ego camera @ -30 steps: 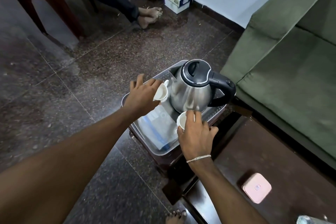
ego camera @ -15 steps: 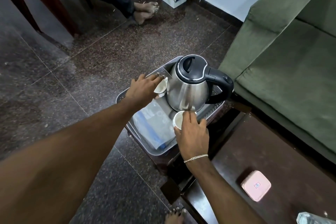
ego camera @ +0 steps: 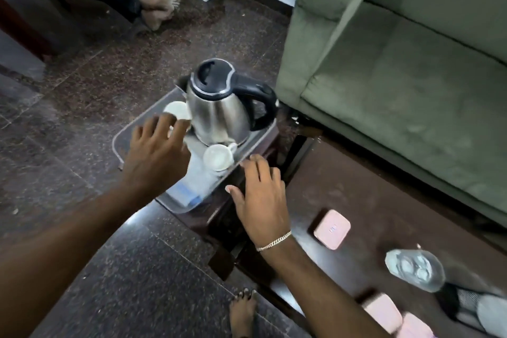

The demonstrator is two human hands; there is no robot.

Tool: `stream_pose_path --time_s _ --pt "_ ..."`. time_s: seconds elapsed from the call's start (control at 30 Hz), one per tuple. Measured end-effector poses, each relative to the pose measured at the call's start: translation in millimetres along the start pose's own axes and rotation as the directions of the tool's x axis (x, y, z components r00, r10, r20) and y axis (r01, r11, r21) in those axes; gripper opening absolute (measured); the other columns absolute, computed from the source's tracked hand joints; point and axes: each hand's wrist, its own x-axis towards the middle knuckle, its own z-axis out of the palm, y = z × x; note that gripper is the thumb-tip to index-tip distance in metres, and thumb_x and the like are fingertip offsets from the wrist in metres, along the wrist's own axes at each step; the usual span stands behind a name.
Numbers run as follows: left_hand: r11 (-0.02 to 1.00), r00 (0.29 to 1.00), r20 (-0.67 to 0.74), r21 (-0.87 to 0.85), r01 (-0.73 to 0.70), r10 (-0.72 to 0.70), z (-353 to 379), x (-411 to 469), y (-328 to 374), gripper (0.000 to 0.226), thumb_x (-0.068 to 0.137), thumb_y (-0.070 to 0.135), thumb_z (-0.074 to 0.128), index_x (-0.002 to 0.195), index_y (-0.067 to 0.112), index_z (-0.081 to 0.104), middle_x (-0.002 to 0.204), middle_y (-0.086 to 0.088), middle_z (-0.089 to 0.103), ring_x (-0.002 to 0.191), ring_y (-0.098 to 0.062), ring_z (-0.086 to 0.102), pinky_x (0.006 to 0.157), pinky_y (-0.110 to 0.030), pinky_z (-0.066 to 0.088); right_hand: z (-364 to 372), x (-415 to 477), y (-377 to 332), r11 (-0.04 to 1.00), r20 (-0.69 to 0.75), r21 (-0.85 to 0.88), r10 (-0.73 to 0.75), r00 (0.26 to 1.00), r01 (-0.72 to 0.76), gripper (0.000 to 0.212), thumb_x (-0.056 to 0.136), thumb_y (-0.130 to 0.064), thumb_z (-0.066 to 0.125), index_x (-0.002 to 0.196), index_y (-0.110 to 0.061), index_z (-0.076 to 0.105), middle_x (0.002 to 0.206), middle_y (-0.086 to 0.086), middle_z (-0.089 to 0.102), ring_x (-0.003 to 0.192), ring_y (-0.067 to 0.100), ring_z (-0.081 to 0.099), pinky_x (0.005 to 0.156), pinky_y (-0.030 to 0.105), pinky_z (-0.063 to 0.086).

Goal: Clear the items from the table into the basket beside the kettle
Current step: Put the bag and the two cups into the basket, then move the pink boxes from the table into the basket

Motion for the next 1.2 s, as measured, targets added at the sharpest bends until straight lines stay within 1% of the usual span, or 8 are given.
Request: stream_pose_path --time_s 0.1,0.23,0.43,0.67,0.77,0.9,1.1,1.2 --pt "0.990 0.995 -0.051 -0.111 -0.087 0.082 -4.6 -30.8 46.9 0.031 0.090 0.027 0.056 0.116 0.009 0.059 0.112 -0.016 0.054 0.096 -0.041 0.054 0.075 -0.051 0.046 -14.4 -45.5 38.6 0.997 0.009 0.051 0.060 0.998 -0.060 0.046 0.093 -0.041 0.066 0.132 -0.018 0.056 0.142 0.002 0.050 0.110 0.029 0.053 0.093 0.044 0.049" --pt "0.952 0.966 0.101 -0.219 -0.212 0.238 0.6 -60.8 126.4 0.031 0.092 0.032 0.058 0.114 0.010 0.060 0.113 -0.015 0.053 0.095 -0.039 0.057 0.076 -0.051 0.051 -20.6 -124.0 96.8 0.985 0.092 0.036 0.167 0.982 -0.171 0.044 0.094 -0.038 0.065 0.132 -0.017 0.058 0.137 0.003 0.054 0.114 0.028 0.053 0.102 0.041 0.045" --pt "0.874 0.777 0.451 -0.416 -0.253 0.440 33.0 -78.1 230.5 0.061 0.096 0.045 0.061 0.147 0.018 0.043 0.143 -0.008 0.044 0.122 -0.031 0.057 0.097 -0.047 0.051 -21.6 -216.4 183.3 0.920 0.129 -0.064 0.391 0.911 -0.385 0.051 0.082 -0.028 0.081 0.125 -0.007 0.066 0.125 0.012 0.063 0.103 0.035 0.063 0.087 0.046 0.052" --pt "0.834 0.639 0.541 -0.422 -0.355 0.546 88.5 -57.0 308.3 0.111 0.076 0.040 0.081 0.162 0.017 0.014 0.167 -0.002 0.017 0.135 -0.032 0.044 0.103 -0.052 0.049 -11.9 -264.1 254.7 0.817 0.105 -0.296 0.542 0.833 -0.494 0.085 0.063 -0.052 0.087 0.132 -0.009 0.061 0.130 0.009 0.062 0.117 0.036 0.057 0.090 0.052 0.043" --pt "0.836 0.633 0.548 -0.396 -0.380 0.547 105.8 -44.4 323.5 0.126 0.068 0.038 0.088 0.163 0.018 0.008 0.171 0.001 0.010 0.137 -0.032 0.042 0.100 -0.052 0.052 -1.3 -275.1 270.0 0.793 0.122 -0.338 0.570 0.812 -0.506 0.102 0.059 -0.063 0.085 0.139 -0.006 0.056 0.135 0.011 0.060 0.130 0.036 0.050 0.097 0.054 0.037" --pt "0.787 0.573 0.540 -0.433 -0.439 0.617 122.1 -39.2 332.5 0.117 0.069 0.027 0.087 0.161 0.007 0.018 0.164 -0.010 0.026 0.141 -0.032 0.043 0.112 -0.043 0.041 9.6 -284.1 281.0 0.783 0.175 -0.364 0.590 0.789 -0.505 0.110 0.063 -0.068 0.079 0.148 -0.006 0.046 0.147 0.010 0.052 0.143 0.032 0.039 0.104 0.057 0.029" --pt "0.788 0.603 0.527 -0.526 -0.321 0.598 117.5 -48.9 332.7 0.104 0.070 0.015 0.085 0.158 0.010 0.029 0.157 -0.007 0.033 0.121 -0.036 0.060 0.093 -0.038 0.048 8.8 -280.9 284.9 0.817 0.214 -0.286 0.565 0.797 -0.502 0.104 0.077 -0.067 0.068 0.157 -0.011 0.030 0.159 0.004 0.037 0.152 0.023 0.022 0.111 0.055 0.019" --pt "0.784 0.627 0.505 -0.538 -0.309 0.593 101.2 -54.6 324.5 0.105 0.070 0.016 0.086 0.158 0.012 0.029 0.159 -0.004 0.032 0.127 -0.031 0.057 0.094 -0.034 0.046 -3.4 -270.2 277.9 0.845 0.191 -0.231 0.526 0.829 -0.482 0.103 0.075 -0.065 0.070 0.155 -0.011 0.034 0.156 0.006 0.042 0.147 0.024 0.033 0.110 0.047 0.021"
